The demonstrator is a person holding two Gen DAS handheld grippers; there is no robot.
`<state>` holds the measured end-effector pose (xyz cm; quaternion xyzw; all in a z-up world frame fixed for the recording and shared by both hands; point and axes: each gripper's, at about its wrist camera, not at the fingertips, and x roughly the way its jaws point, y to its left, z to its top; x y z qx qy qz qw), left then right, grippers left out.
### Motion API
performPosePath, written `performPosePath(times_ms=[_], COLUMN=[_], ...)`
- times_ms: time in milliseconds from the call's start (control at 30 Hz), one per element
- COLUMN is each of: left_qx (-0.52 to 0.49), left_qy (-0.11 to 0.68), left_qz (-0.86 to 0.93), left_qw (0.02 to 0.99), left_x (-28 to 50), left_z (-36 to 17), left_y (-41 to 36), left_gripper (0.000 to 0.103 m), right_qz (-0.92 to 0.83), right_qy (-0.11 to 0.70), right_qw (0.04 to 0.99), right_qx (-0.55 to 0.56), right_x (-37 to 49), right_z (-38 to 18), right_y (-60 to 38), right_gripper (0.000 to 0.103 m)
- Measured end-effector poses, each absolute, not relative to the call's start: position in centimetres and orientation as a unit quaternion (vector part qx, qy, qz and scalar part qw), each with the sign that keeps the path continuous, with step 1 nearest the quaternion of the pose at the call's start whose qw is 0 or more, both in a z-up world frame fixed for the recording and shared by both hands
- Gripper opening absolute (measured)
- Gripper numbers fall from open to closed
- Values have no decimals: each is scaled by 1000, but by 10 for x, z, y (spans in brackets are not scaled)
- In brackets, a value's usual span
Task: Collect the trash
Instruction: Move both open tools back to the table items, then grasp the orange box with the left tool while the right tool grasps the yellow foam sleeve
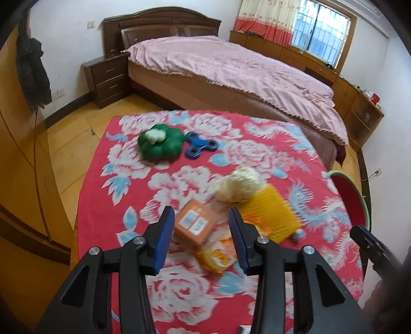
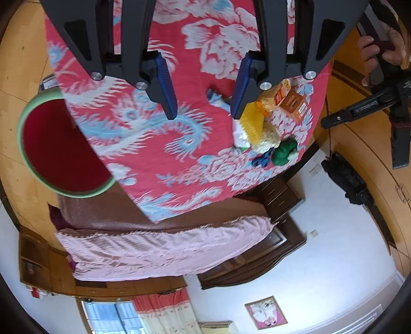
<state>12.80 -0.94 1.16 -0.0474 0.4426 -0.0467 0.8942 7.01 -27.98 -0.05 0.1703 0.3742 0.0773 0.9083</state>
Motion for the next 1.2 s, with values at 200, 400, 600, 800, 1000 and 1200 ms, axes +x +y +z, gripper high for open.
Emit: performPosePath(times_ms=[200,400,600,800,1000,1200], left_qx=[-50,-53,-80,-83,-87,-112], left_qy=[451,460,460,467,471,467], left_qz=[-59,-67,-84,-95,-97,-83], left_qw=[889,884,880,875,873,873], left_x=[136,143,148,151,152,152], left_z=[-11,-32,-43,-50,-58,-62], left_y=[0,1,3,-2,-4,5], left_gripper=[48,48,57,57,57,57], right_qz=[96,108,121,134,139,136], right_qy=[391,415,433,446,452,449], right_qw=[902,893,884,876,872,874], right_qx=[155,140,128,128,130,127], right_x=[88,110,127,140,145,146], right_z=[-10,-24,-37,-48,-55,-56], right_y=[-251,-228,-211,-200,-195,-191], right_gripper=[49,50,50,50,50,39])
